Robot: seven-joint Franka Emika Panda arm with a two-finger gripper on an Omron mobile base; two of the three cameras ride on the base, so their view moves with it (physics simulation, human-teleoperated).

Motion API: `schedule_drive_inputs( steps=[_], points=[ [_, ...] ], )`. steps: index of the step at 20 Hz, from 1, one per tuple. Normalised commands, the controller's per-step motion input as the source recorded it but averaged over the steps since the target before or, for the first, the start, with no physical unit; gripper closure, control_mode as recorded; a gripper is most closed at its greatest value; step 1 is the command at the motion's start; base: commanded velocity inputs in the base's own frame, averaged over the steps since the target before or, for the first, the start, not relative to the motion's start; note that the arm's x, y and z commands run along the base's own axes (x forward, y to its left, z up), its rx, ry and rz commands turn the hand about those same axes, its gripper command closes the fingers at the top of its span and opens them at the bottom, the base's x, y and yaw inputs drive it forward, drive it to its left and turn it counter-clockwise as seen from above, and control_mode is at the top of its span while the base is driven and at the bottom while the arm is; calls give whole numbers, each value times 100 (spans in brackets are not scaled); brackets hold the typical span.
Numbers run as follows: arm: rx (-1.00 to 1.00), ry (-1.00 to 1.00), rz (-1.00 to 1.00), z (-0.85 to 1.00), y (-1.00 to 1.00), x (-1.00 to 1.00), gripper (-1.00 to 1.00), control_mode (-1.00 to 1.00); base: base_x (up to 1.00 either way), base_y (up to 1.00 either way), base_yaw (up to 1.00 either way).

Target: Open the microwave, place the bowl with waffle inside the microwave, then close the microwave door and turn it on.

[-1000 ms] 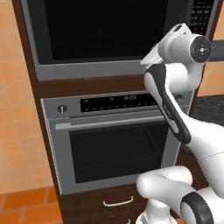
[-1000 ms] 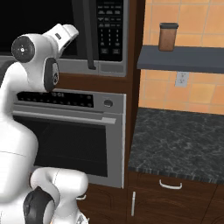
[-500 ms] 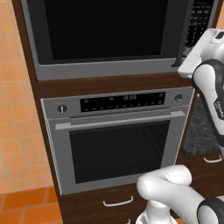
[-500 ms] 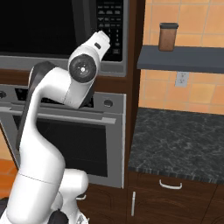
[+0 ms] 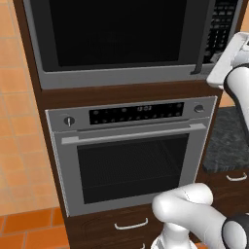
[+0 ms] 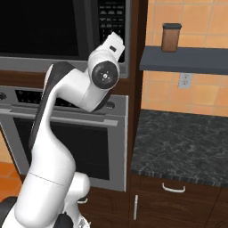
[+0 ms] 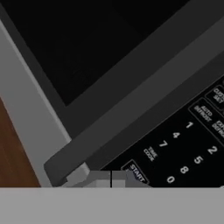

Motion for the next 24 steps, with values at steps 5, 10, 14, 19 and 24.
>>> schedule_drive_inputs(
  steps=[5, 10, 14, 19, 24],
  points=[
    [0, 0, 0, -12, -2, 47, 100, -100, 0, 0, 0],
    [0, 0, 0, 0, -17, 71, 100, -100, 0, 0, 0],
    [0, 0, 0, -5, -16, 74, 100, -100, 0, 0, 0],
    [-4, -2, 0, -29, -15, 16, 100, -100, 0, 0, 0],
    [-5, -17, 1, -3, -50, -96, 100, -100, 0, 0, 0]
  ],
)
